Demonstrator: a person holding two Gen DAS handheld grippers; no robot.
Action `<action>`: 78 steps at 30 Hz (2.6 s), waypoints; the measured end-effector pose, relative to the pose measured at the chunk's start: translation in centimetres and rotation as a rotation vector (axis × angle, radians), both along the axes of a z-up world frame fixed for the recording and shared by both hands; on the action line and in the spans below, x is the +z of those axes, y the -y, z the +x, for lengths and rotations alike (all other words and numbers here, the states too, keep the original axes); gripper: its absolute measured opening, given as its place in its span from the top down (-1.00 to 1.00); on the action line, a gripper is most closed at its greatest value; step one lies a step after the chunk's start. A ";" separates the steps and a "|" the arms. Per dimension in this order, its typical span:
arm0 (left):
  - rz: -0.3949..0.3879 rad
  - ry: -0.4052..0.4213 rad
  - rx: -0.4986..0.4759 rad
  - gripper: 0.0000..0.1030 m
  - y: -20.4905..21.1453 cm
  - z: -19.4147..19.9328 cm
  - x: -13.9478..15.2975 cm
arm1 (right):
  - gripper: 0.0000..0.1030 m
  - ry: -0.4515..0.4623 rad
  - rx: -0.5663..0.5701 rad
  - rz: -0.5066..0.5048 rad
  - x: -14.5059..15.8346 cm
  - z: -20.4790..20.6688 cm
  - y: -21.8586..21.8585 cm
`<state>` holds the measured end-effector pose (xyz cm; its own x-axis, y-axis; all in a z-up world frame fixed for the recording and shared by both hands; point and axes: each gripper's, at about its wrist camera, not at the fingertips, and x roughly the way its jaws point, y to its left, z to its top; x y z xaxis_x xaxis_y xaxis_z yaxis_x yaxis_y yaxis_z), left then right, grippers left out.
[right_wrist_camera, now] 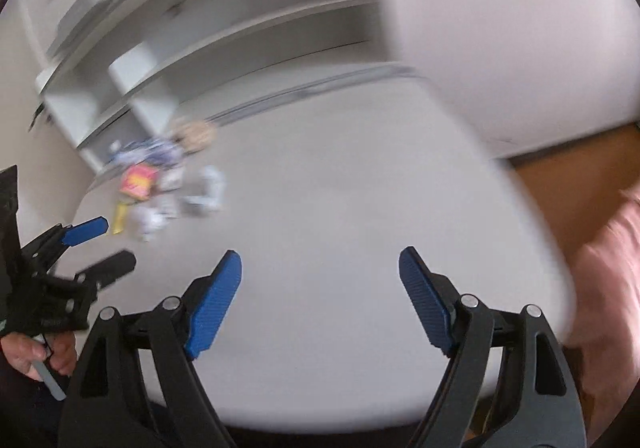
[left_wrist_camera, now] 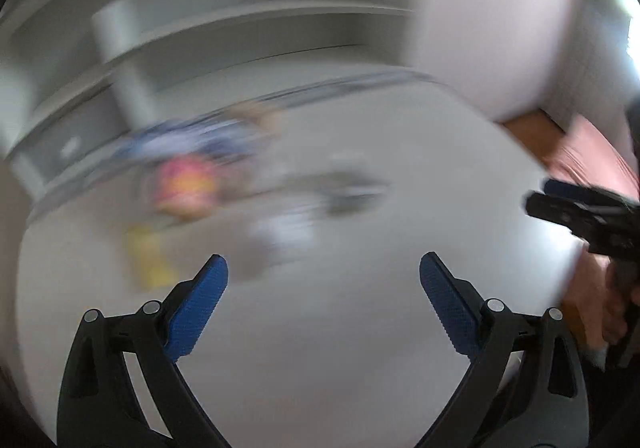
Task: Collect trash
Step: 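Grasp the yellow plastic piece with the left gripper while the right gripper grasps a white paper scrap, then carry both items over the black bin and lower them toward its opening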
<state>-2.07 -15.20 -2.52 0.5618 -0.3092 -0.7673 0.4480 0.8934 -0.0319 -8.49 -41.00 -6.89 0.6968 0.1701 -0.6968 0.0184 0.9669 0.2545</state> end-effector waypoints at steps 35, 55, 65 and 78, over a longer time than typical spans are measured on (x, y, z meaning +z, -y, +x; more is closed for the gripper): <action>0.057 -0.086 0.228 0.77 -10.0 8.0 -1.9 | 0.39 -0.048 0.217 -0.201 -1.7 9.4 -8.5; -0.066 -0.042 -0.465 0.77 18.5 -5.7 2.1 | 0.40 -0.095 -0.522 -0.048 -4.5 -15.2 17.8; -0.060 -0.113 -0.920 0.77 36.6 -20.2 -1.2 | 0.40 -0.233 -0.910 0.072 -11.6 -32.1 28.3; 0.118 -0.293 -1.121 0.77 48.7 -29.3 -16.3 | 0.39 -0.397 -0.977 0.258 -23.0 -37.8 32.6</action>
